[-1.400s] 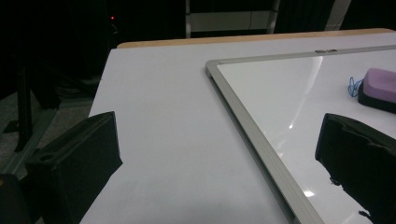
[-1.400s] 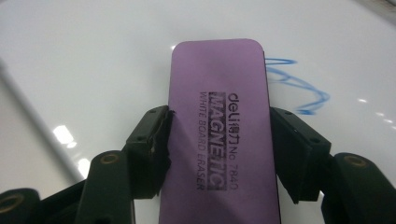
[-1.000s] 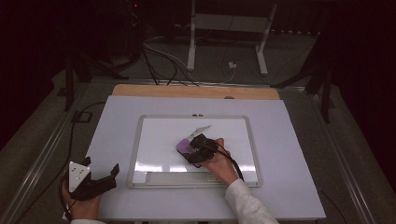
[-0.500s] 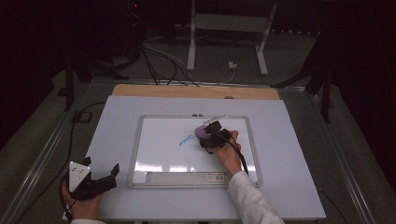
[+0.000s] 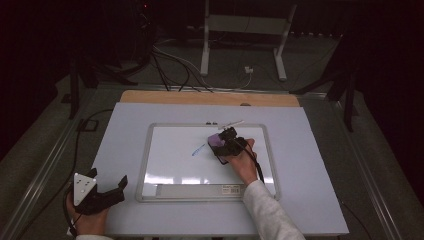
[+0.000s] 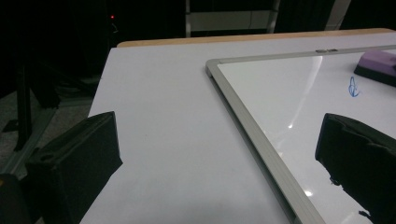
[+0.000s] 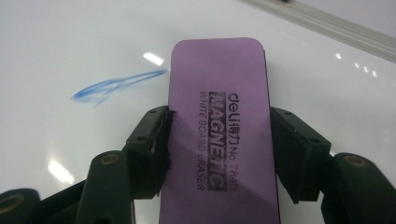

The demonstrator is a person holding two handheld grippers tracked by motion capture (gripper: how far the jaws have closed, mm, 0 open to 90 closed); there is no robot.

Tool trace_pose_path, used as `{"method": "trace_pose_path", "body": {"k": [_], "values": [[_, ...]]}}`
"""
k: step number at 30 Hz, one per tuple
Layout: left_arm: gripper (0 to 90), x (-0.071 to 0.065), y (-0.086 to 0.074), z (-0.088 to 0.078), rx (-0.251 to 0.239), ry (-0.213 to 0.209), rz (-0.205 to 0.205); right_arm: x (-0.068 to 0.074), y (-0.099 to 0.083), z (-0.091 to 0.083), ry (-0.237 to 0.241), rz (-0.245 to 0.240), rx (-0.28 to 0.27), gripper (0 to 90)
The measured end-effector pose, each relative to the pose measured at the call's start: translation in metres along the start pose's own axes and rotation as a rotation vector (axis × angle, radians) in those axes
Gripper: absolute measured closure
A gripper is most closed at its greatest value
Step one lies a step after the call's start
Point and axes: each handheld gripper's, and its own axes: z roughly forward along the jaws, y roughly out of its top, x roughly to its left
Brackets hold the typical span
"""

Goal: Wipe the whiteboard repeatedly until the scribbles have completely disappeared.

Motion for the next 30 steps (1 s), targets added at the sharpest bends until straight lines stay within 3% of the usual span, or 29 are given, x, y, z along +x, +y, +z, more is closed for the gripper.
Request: {"method": "trace_pose_path", "body": {"k": [1,3,6,10,13,14,16,19,21,22,24,28,30], "values": [[0.7,0.000,0.000,0.000,-0.001,-0.001,0.001,0.001,0.001,0.001,-0.004,0.011,-0.001,41.5],[0.7,-0.001,0.000,0.001,-0.001,-0.003,0.003,0.009,0.002,0.002,-0.019,-0.031,-0.010,41.5],[0.7,-0.001,0.001,0.000,-0.002,-0.002,0.003,0.026,0.003,0.004,0.029,-0.090,-0.010,41.6],[0.7,0.000,0.000,0.000,-0.003,0.001,-0.002,0.045,0.002,0.006,0.130,-0.179,0.003,41.5],[0.7,0.000,0.000,-0.001,-0.006,0.001,-0.002,0.048,0.003,0.007,0.155,-0.196,0.011,41.5],[0.7,0.000,0.001,-0.001,-0.007,0.001,0.000,0.046,0.003,0.007,0.151,-0.188,0.008,41.5],[0.7,0.000,0.001,-0.002,-0.009,0.001,0.000,0.041,0.005,0.008,0.096,-0.154,-0.002,41.5],[0.7,0.000,0.001,-0.001,-0.006,0.001,-0.001,0.029,0.007,0.008,-0.047,-0.050,-0.024,41.5],[0.7,0.000,0.001,-0.001,-0.004,-0.002,0.000,0.027,0.007,0.008,-0.053,-0.005,-0.024,41.5],[0.7,-0.001,0.001,0.000,-0.004,-0.002,0.001,0.031,0.007,0.008,-0.070,-0.028,-0.026,41.5],[0.7,-0.001,0.001,0.000,-0.005,-0.004,0.002,0.039,0.007,0.008,-0.034,-0.085,-0.016,41.5],[0.7,-0.001,0.001,-0.001,-0.007,-0.001,0.003,0.054,0.004,0.010,0.115,-0.153,-0.012,41.4],[0.7,-0.001,0.001,-0.001,-0.008,-0.001,0.002,0.059,0.004,0.010,0.135,-0.177,-0.015,41.5]]}}
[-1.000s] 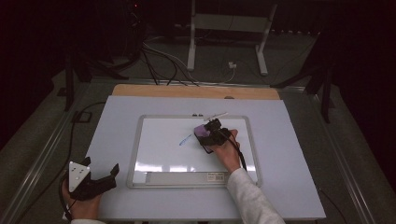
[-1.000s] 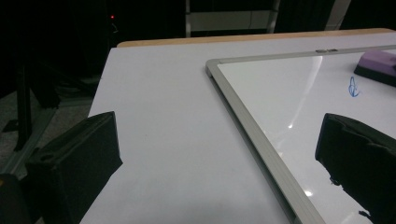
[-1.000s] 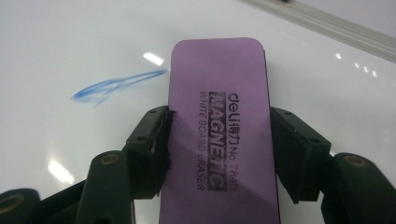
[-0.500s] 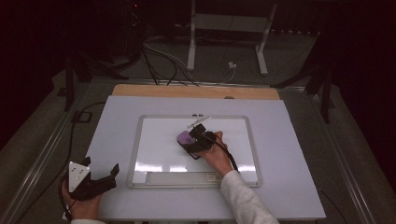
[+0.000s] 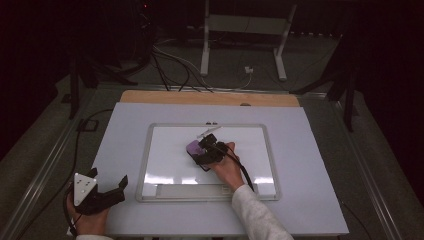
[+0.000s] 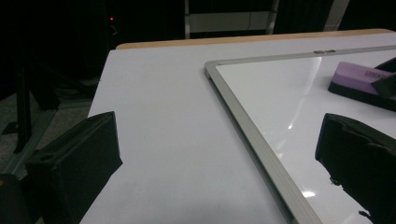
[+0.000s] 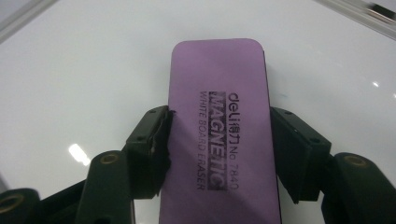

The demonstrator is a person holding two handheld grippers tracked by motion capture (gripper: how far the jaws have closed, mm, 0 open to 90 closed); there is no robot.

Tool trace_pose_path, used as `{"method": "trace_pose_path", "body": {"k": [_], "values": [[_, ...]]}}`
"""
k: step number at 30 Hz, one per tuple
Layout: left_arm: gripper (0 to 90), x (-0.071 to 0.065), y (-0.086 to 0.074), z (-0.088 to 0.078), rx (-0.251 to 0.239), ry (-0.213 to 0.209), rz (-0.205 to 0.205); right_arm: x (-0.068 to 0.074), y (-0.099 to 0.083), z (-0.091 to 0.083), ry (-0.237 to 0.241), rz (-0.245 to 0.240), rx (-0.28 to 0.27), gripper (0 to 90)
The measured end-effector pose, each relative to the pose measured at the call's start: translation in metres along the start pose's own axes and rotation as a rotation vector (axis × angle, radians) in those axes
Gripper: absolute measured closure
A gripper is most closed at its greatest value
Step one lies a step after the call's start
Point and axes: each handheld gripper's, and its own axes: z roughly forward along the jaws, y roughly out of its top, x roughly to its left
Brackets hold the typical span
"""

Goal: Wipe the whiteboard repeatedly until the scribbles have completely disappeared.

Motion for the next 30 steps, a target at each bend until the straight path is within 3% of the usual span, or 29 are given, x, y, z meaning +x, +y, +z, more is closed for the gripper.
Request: {"method": "trace_pose_path", "body": {"k": [2,3,6,7,8,10,12,14,16,17,18,22,24,25,26,30], "values": [[0.7,0.000,0.000,0.000,0.000,0.000,-0.001,-0.001,0.001,0.000,0.001,-0.001,0.003,41.5],[0.7,0.000,0.000,0.000,0.000,-0.001,-0.001,-0.003,0.001,0.000,-0.030,0.006,-0.001,41.5],[0.7,0.001,0.000,0.000,-0.001,0.000,-0.001,-0.013,0.001,-0.002,-0.201,0.074,-0.010,41.5],[0.7,0.000,0.000,0.000,-0.001,-0.001,-0.001,-0.017,0.001,-0.002,-0.215,0.111,-0.012,41.4],[0.7,0.000,0.000,0.000,0.000,-0.002,0.000,-0.018,0.000,-0.002,-0.210,0.139,-0.012,41.4],[0.7,0.000,0.000,0.001,0.002,-0.003,0.002,-0.010,0.001,-0.002,-0.214,0.085,-0.009,41.4],[0.7,0.000,0.000,0.001,0.002,-0.004,0.005,-0.002,0.002,-0.001,-0.138,0.028,0.005,41.5],[0.7,-0.001,0.000,0.000,0.000,-0.003,0.004,0.007,0.002,0.001,-0.014,-0.021,0.012,41.5],[0.7,-0.001,0.000,0.000,-0.002,-0.002,0.002,0.013,0.003,0.001,-0.028,-0.066,0.011,41.4],[0.7,0.000,0.000,0.000,-0.001,0.000,0.000,0.012,0.003,0.001,-0.025,-0.063,0.011,41.4],[0.7,0.000,0.000,0.000,-0.001,0.000,0.000,0.009,0.003,0.001,-0.032,-0.041,0.007,41.5],[0.7,0.001,0.000,-0.001,-0.003,0.000,-0.002,-0.011,0.003,0.000,-0.200,0.099,-0.007,41.5],[0.7,0.001,0.000,-0.001,-0.003,-0.001,-0.003,-0.019,0.001,0.000,-0.220,0.166,-0.013,41.4],[0.7,0.001,0.000,0.000,-0.003,-0.002,-0.002,-0.017,0.001,0.000,-0.229,0.160,-0.014,41.4],[0.7,0.000,0.000,0.000,-0.003,-0.003,0.000,-0.013,0.001,0.000,-0.247,0.125,-0.014,41.4],[0.7,-0.001,0.001,0.000,-0.001,-0.004,0.004,0.006,0.003,0.001,-0.142,0.033,-0.002,41.4]]}}
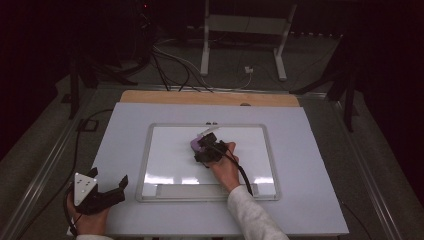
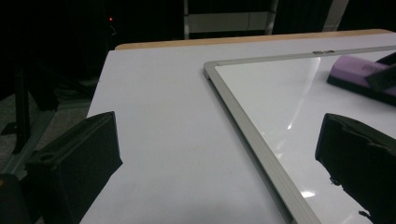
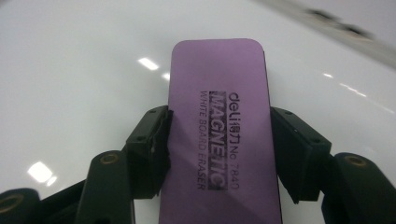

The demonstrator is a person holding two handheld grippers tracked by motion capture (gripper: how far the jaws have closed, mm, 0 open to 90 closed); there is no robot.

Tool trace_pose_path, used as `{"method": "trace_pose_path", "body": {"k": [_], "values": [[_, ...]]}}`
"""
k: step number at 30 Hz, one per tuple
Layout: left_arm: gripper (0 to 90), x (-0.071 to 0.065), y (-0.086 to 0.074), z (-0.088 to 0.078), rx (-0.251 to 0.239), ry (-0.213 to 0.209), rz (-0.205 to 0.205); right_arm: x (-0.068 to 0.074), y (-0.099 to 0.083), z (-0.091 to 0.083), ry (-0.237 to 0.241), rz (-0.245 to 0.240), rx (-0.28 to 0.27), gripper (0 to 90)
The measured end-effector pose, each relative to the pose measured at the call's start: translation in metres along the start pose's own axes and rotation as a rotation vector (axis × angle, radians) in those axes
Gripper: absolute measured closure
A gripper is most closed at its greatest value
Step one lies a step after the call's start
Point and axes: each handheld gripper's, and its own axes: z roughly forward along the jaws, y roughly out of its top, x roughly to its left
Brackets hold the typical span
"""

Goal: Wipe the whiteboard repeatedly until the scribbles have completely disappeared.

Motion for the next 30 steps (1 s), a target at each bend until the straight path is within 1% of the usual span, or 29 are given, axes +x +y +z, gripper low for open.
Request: {"method": "trace_pose_path", "body": {"k": [1,2,5,8,9,11,12,13,14,15,16,17,19,21,22,24,25,28,29,30], "values": [[0.7,0.000,0.000,0.000,0.000,0.001,0.001,0.005,0.001,0.000,0.010,-0.024,0.004,41.4],[0.7,0.000,0.000,0.000,0.000,0.001,0.000,0.009,0.001,0.000,0.031,-0.043,0.006,41.4],[0.7,0.000,0.000,0.000,0.001,0.002,-0.003,0.018,0.002,-0.001,0.105,-0.083,0.014,41.4],[0.7,0.001,0.000,0.000,0.000,0.001,-0.004,0.023,0.001,0.000,0.209,-0.128,0.020,41.4],[0.7,0.001,0.000,0.000,0.000,0.001,-0.005,0.024,0.000,0.000,0.217,-0.151,0.016,41.4],[0.7,0.001,0.000,-0.001,-0.001,0.002,-0.005,0.022,0.001,0.000,0.229,-0.150,0.018,41.4],[0.7,0.001,0.000,-0.001,-0.002,0.002,-0.005,0.021,0.001,0.000,0.220,-0.150,0.016,41.4],[0.7,0.001,0.000,-0.001,-0.002,0.003,-0.005,0.019,0.001,0.001,0.197,-0.141,0.010,41.4],[0.7,0.001,0.000,-0.001,-0.002,0.003,-0.005,0.017,0.001,0.001,0.163,-0.127,0.005,41.4],[0.7,0.001,0.000,-0.002,-0.002,0.004,-0.005,0.013,0.002,0.001,0.118,-0.115,-0.005,41.4],[0.7,0.001,0.000,-0.002,-0.002,0.005,-0.004,0.008,0.002,0.002,0.078,-0.094,-0.012,41.4],[0.7,0.001,0.000,-0.002,-0.002,0.005,-0.002,0.002,0.002,0.003,0.048,-0.068,-0.015,41.4],[0.7,0.001,-0.001,-0.003,-0.004,0.005,-0.002,-0.012,0.001,0.003,-0.021,-0.004,-0.019,41.4],[0.7,0.002,-0.002,-0.004,-0.001,0.008,-0.005,-0.025,0.000,0.003,-0.079,0.055,-0.016,41.4],[0.7,0.003,-0.002,-0.005,-0.001,0.011,-0.007,-0.030,0.000,0.003,-0.102,0.081,-0.015,41.4],[0.7,0.004,-0.003,-0.007,-0.003,0.016,-0.015,-0.042,-0.002,0.002,-0.126,0.142,-0.008,41.4],[0.7,0.005,-0.003,-0.008,-0.005,0.017,-0.017,-0.047,-0.002,0.001,-0.154,0.161,-0.005,41.5],[0.7,0.005,-0.003,-0.008,-0.009,0.018,-0.019,-0.058,-0.005,-0.001,-0.223,0.201,0.002,41.4],[0.7,0.004,-0.003,-0.008,-0.006,0.018,-0.014,-0.060,-0.006,-0.003,-0.247,0.204,0.001,41.4],[0.7,0.004,-0.003,-0.007,-0.004,0.015,-0.012,-0.062,-0.007,-0.005,-0.254,0.204,-0.010,41.4]]}}
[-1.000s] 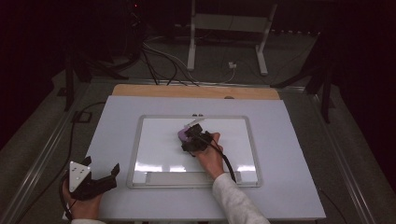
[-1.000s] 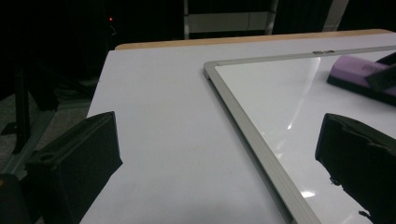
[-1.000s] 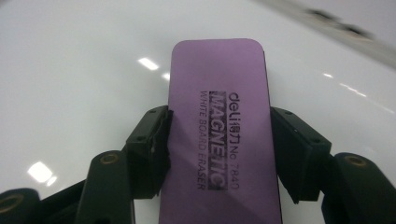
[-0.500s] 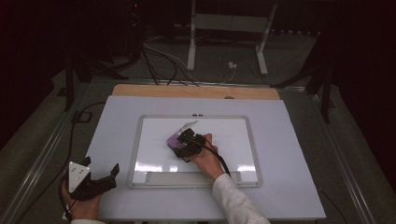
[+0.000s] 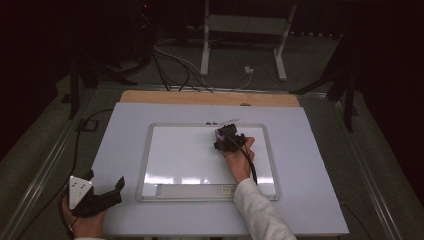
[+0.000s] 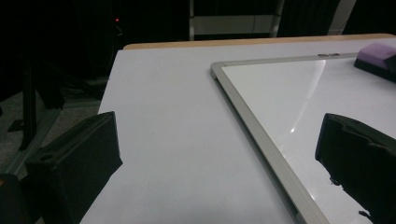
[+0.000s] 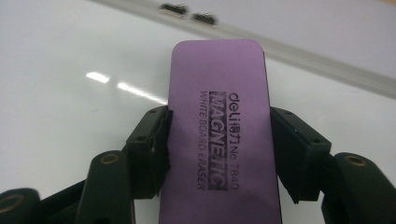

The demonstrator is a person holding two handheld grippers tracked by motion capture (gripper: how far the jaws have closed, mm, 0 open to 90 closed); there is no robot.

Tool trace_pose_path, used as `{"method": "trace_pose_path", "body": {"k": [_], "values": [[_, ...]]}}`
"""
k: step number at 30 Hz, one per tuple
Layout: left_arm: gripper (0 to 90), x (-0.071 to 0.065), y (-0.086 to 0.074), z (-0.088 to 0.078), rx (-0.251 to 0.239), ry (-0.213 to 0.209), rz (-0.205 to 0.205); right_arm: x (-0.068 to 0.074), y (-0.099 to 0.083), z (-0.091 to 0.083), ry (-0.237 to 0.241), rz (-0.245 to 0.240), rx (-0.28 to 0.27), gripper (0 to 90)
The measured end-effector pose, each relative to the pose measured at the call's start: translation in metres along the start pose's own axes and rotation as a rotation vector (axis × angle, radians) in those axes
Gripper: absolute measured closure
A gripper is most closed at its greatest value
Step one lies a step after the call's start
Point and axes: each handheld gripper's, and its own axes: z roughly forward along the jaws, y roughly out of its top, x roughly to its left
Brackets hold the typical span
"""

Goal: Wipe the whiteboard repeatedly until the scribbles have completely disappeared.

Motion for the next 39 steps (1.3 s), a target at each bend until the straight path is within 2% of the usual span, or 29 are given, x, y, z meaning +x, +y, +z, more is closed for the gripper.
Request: {"method": "trace_pose_path", "body": {"k": [3,6,8,11,14,16,18,20,22,24,26,29,30,31,33,36,39], "values": [[0.7,-0.001,0.000,0.002,0.009,-0.002,0.006,-0.007,-0.001,-0.005,0.009,0.029,-0.030,41.4],[0.7,0.000,0.000,0.001,0.003,0.001,0.002,-0.010,-0.001,-0.007,0.021,0.037,-0.044,41.4],[0.7,0.001,0.000,0.001,0.004,0.003,-0.001,-0.010,0.000,-0.008,0.059,0.032,-0.049,41.4],[0.7,0.000,0.000,0.001,0.006,0.002,0.004,-0.001,0.000,-0.005,0.076,-0.007,-0.025,41.4],[0.7,-0.001,0.001,0.002,0.003,-0.001,0.005,0.015,-0.001,0.000,0.094,-0.057,0.000,41.4],[0.7,-0.001,0.001,0.003,0.005,-0.004,0.004,0.026,0.000,0.000,0.076,-0.101,-0.006,41.5],[0.7,-0.002,0.001,0.005,0.007,-0.007,0.007,0.034,0.002,-0.001,0.146,-0.120,0.010,41.5],[0.7,-0.003,0.002,0.006,0.005,-0.011,0.008,0.041,0.001,-0.003,0.221,-0.159,0.017,41.5],[0.7,-0.003,0.002,0.006,0.003,-0.014,0.009,0.044,0.000,-0.005,0.254,-0.183,0.021,41.5],[0.7,-0.003,0.002,0.005,0.003,-0.014,0.009,0.038,0.000,-0.003,0.281,-0.148,0.037,41.5],[0.7,-0.003,0.002,0.005,0.001,-0.012,0.008,0.027,0.001,-0.001,0.225,-0.112,0.035,41.6],[0.7,-0.002,0.002,0.005,0.003,-0.010,0.005,0.008,0.003,0.002,0.130,-0.019,0.042,41.5],[0.7,-0.003,0.002,0.005,0.003,-0.011,0.006,0.004,0.003,0.003,0.117,0.000,0.043,41.5],[0.7,-0.003,0.002,0.005,0.004,-0.010,0.008,0.004,0.003,0.003,0.121,0.009,0.044,41.5],[0.7,-0.003,0.002,0.006,0.005,-0.010,0.010,0.010,0.003,0.001,0.093,-0.032,0.035,41.5],[0.7,-0.003,0.002,0.005,0.006,-0.009,0.010,0.027,0.003,0.001,0.176,-0.076,0.028,41.4],[0.7,-0.003,0.002,0.005,0.003,-0.008,0.009,0.046,0.003,-0.001,0.227,-0.146,0.017,41.4]]}}
